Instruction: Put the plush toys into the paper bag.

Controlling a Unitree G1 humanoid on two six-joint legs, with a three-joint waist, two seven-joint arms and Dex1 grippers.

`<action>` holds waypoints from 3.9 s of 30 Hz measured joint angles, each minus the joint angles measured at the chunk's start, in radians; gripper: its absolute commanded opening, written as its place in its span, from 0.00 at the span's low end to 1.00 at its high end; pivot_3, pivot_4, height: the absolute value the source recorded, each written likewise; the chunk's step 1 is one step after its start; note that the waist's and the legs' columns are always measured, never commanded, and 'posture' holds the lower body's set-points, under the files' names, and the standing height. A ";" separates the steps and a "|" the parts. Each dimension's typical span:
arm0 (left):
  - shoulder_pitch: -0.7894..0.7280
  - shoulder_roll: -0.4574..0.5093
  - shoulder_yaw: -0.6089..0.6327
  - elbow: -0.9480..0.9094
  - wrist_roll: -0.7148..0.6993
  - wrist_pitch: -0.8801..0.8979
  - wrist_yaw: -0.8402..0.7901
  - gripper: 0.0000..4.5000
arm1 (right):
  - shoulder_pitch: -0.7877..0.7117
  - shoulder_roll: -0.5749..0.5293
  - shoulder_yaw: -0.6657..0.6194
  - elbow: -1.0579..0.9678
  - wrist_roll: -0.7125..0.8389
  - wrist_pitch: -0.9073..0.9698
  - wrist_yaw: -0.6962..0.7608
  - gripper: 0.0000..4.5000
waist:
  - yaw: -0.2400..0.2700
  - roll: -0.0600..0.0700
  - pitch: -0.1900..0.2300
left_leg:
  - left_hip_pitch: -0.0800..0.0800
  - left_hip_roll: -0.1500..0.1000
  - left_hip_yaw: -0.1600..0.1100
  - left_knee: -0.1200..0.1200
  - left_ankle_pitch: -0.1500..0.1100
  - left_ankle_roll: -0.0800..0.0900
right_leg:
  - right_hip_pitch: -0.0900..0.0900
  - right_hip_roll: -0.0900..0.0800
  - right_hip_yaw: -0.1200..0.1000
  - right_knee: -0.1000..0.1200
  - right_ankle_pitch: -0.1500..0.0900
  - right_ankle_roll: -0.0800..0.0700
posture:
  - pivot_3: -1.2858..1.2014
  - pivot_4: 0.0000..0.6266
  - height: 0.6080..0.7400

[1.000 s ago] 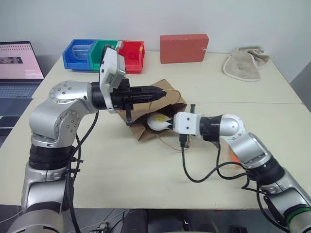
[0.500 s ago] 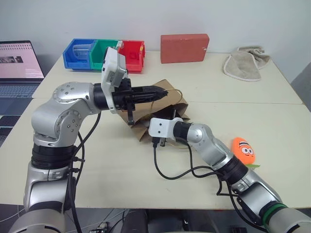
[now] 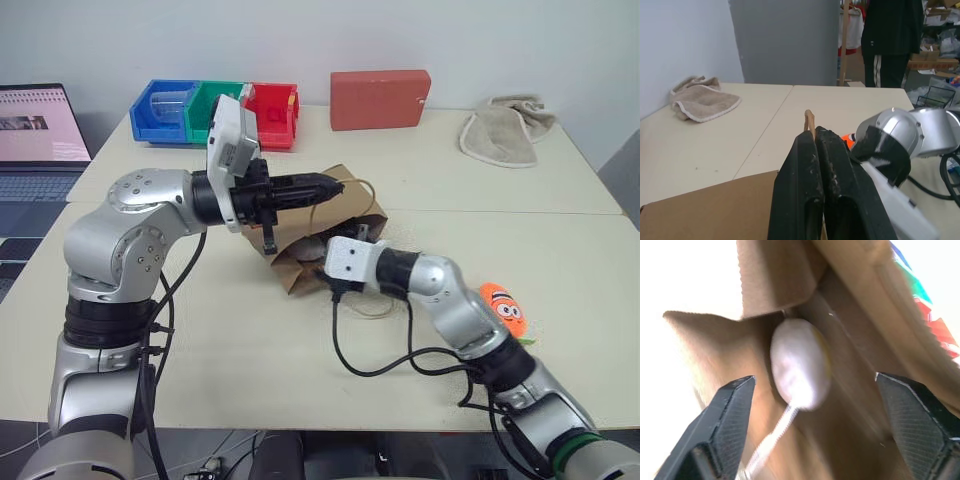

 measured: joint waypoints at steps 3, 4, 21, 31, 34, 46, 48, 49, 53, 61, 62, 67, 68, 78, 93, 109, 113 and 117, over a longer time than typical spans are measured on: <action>0.004 -0.005 -0.003 0.004 0.005 -0.014 -0.002 0.00 | 0.028 -0.056 -0.036 -0.111 0.092 0.050 0.093 0.90 | 0.000 0.000 0.000 | 0.000 0.000 0.000 0.000 0.000 0.000 | 0.000 0.000 0.000 0.000 0.000 0.000 | 0.52 0.24 1.00; 0.005 -0.006 -0.004 0.008 0.006 -0.015 -0.003 0.00 | 0.034 -0.078 -0.048 -0.144 0.130 0.067 0.125 0.90 | 0.000 0.000 0.000 | 0.000 0.000 0.000 0.000 0.000 0.000 | 0.000 0.000 0.000 0.000 0.000 0.000 | 0.52 0.24 1.00; 0.048 -0.028 -0.011 -0.019 0.016 -0.039 -0.002 0.00 | 0.631 -0.664 -0.669 -0.245 0.404 0.046 0.383 0.90 | 0.019 0.000 0.000 | 0.000 0.000 0.002 0.002 0.000 0.000 | 0.001 0.000 0.002 -0.001 0.000 0.001 | 0.52 0.24 1.00; 0.063 -0.031 -0.012 -0.044 0.016 -0.038 0.008 0.00 | 0.780 -0.681 -0.722 -0.092 0.321 -0.130 0.344 0.87 | 0.016 0.000 0.000 | 0.001 0.000 0.003 0.007 0.000 0.000 | 0.004 0.000 0.003 -0.002 0.001 0.002 | 0.52 0.24 1.00; 0.063 -0.031 -0.012 -0.050 0.016 -0.038 0.015 0.00 | 0.752 -0.686 -0.690 -0.020 0.268 -0.181 0.301 0.71 | 0.016 0.000 0.000 | 0.001 -0.001 0.003 0.010 0.000 0.000 | 0.006 0.000 0.003 -0.002 0.000 0.001 | 0.52 0.24 1.00; 0.074 -0.025 -0.011 -0.054 0.015 -0.036 0.020 0.00 | 0.673 -0.673 -0.644 0.051 0.253 -0.252 0.258 0.00 | 0.016 0.000 0.000 | 0.003 -0.001 0.003 0.014 0.000 0.000 | 0.010 0.000 0.005 -0.002 0.000 0.000 | 0.52 0.24 1.00; 0.074 -0.024 -0.011 -0.054 0.015 -0.036 0.020 0.00 | 0.672 -0.673 -0.644 0.049 0.269 -0.255 0.264 0.00 | 0.016 0.000 0.000 | 0.003 -0.001 0.003 0.014 0.000 0.000 | 0.010 0.000 0.005 -0.002 0.000 0.000 | 0.52 0.24 1.00; 0.074 -0.024 -0.011 -0.054 0.014 -0.036 0.021 0.00 | 0.670 -0.673 -0.644 0.045 0.282 -0.252 0.272 0.00 | 0.016 0.000 0.000 | 0.003 -0.001 0.003 0.014 0.000 0.000 | 0.010 0.000 0.005 -0.002 0.000 0.000 | 0.52 0.24 1.00; 0.062 -0.023 -0.009 -0.048 0.014 -0.035 0.019 0.00 | 0.586 -0.672 -0.635 -0.065 0.389 -0.174 0.311 0.00 | 0.012 0.000 0.000 | 0.004 -0.001 0.003 0.013 0.000 0.000 | 0.010 0.000 0.005 -0.002 0.000 0.001 | 0.52 0.24 1.00; 0.009 -0.021 -0.004 0.016 0.019 -0.040 0.014 0.00 | 0.277 -0.566 -0.435 -0.290 0.524 0.000 0.310 0.00 | 0.016 0.000 0.000 | 0.003 -0.001 0.001 0.013 0.000 0.000 | 0.010 0.000 0.004 -0.003 0.001 0.001 | 0.52 0.24 1.00; 0.004 -0.021 -0.004 0.017 0.019 -0.040 0.013 0.00 | 0.246 -0.538 -0.395 -0.295 0.513 0.010 0.298 0.00 | 0.017 0.000 0.000 | 0.002 -0.001 0.001 0.013 0.000 0.000 | 0.010 0.000 0.003 -0.003 0.001 0.001 | 0.52 0.24 1.00; -0.014 -0.023 -0.004 0.020 0.015 -0.036 0.002 0.00 | 0.129 -0.356 -0.176 -0.234 0.369 0.041 0.188 0.00 | 0.018 0.000 0.000 | -0.001 -0.001 0.000 0.013 0.000 0.000 | 0.007 0.000 0.002 -0.002 0.002 0.004 | 0.52 0.24 1.00; -0.016 -0.022 -0.004 0.019 0.013 -0.033 0.000 0.00 | 0.104 -0.319 -0.141 -0.212 0.334 0.046 0.161 0.00 | 0.017 0.000 0.000 | -0.001 -0.001 0.000 0.012 0.000 0.000 | 0.006 0.000 0.002 -0.002 0.002 0.004 | 0.52 0.24 1.00; -0.001 -0.012 -0.003 -0.033 -0.005 -0.006 0.000 0.00 | -0.020 -0.157 0.034 0.011 0.022 -0.019 -0.037 0.00 | 0.017 0.000 0.000 | -0.001 -0.001 -0.001 0.012 0.000 0.000 | 0.005 0.000 0.001 -0.001 0.003 0.004 | 0.52 0.24 1.00; -0.002 -0.009 -0.003 -0.031 -0.006 -0.004 -0.004 0.00 | -0.033 0.022 0.054 0.217 -0.144 -0.064 -0.180 0.18 | 0.015 0.000 0.000 | -0.001 -0.001 -0.001 0.011 0.000 0.000 | 0.005 0.000 0.001 -0.001 0.003 0.004 | 0.52 0.24 1.00; -0.004 -0.010 -0.003 -0.008 -0.001 -0.010 -0.003 0.00 | -0.013 -0.019 0.014 0.111 -0.138 -0.007 -0.110 1.00 | 0.015 0.000 0.000 | -0.001 -0.001 -0.002 0.010 0.000 0.000 | 0.005 0.000 0.001 -0.001 0.002 0.004 | 0.52 0.24 1.00; -0.008 -0.016 -0.004 -0.003 0.004 -0.014 -0.001 0.00 | -0.010 -0.018 0.007 0.047 -0.115 0.022 -0.065 1.00 | 0.015 0.000 0.000 | -0.001 -0.001 -0.002 0.010 0.000 0.000 | 0.005 0.000 0.001 -0.001 0.002 0.004 | 0.52 0.24 1.00; -0.011 -0.025 -0.006 0.005 0.014 -0.015 0.002 0.00 | -0.002 -0.045 -0.025 -0.039 -0.038 0.031 0.011 1.00 | 0.017 0.000 0.000 | -0.001 -0.001 -0.002 0.010 0.000 0.000 | 0.005 0.000 0.001 -0.001 0.002 0.004 | 0.52 0.24 1.00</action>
